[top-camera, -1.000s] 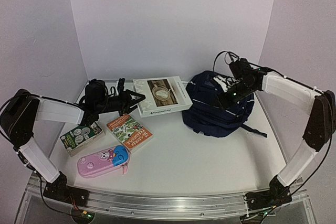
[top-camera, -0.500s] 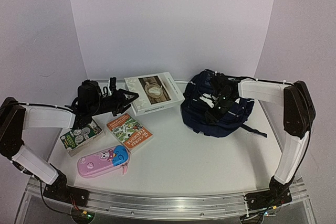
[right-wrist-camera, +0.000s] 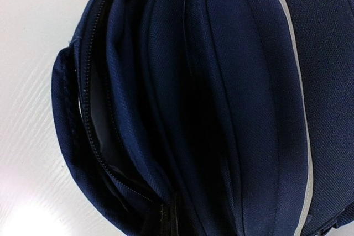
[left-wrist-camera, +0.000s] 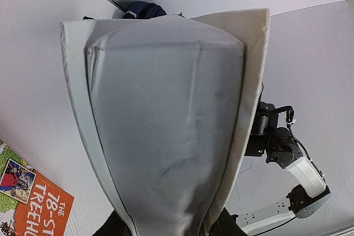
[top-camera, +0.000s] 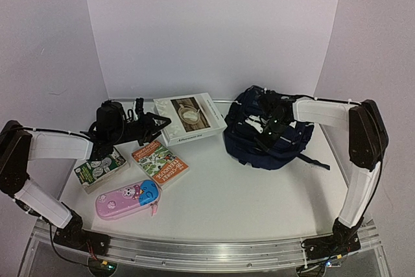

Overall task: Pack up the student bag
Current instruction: Place the book in the student bag.

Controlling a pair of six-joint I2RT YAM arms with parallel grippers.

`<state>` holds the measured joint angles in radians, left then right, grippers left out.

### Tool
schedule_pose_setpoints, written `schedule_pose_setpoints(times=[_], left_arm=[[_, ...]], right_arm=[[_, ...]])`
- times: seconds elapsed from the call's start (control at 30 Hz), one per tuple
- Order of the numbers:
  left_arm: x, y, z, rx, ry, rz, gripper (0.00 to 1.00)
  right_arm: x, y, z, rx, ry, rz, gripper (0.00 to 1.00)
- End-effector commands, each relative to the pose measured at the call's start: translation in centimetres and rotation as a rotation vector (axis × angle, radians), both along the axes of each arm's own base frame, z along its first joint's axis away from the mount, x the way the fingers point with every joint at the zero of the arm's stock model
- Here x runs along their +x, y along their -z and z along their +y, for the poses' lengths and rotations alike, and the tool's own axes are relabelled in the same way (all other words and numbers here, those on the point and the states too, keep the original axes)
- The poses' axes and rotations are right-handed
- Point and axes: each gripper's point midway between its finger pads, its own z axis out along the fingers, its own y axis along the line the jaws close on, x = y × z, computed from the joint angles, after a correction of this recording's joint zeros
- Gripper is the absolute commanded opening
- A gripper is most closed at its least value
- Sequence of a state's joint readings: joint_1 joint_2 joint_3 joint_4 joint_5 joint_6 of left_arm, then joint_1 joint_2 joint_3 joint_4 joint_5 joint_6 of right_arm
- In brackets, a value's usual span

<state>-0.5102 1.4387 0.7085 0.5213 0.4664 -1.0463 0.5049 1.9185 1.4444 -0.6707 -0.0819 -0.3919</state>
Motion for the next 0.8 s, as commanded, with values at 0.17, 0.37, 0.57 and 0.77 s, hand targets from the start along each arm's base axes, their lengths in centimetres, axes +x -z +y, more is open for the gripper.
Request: schedule_pose_setpoints(times=[0.17, 0.37, 0.57, 0.77], left_arm=[[-0.7, -2.2, 0.2, -0.030, 0.021, -0.081, 0.02], [-2.0, -1.6, -1.2, -0.047, 0.106, -0.063, 0.00], [-2.4, -0.7, -3.0, -0.091, 0.157, -0.028, 0.00], [-1.3, 0.9, -5.0, -0.162, 0.163, 0.036, 0.00]], right_arm=[[1.3, -10.5, 2.5, 0.209, 0.035, -0.131, 0.00], [3.0, -14.8, 3.9, 0.305, 0.075, -0.187, 0.00], [4.4, -19.1, 5.0, 0.404, 0.118, -0.249, 0.00], [4.8, -21.6, 5.9, 0.486, 0.142, -0.263, 0.00]])
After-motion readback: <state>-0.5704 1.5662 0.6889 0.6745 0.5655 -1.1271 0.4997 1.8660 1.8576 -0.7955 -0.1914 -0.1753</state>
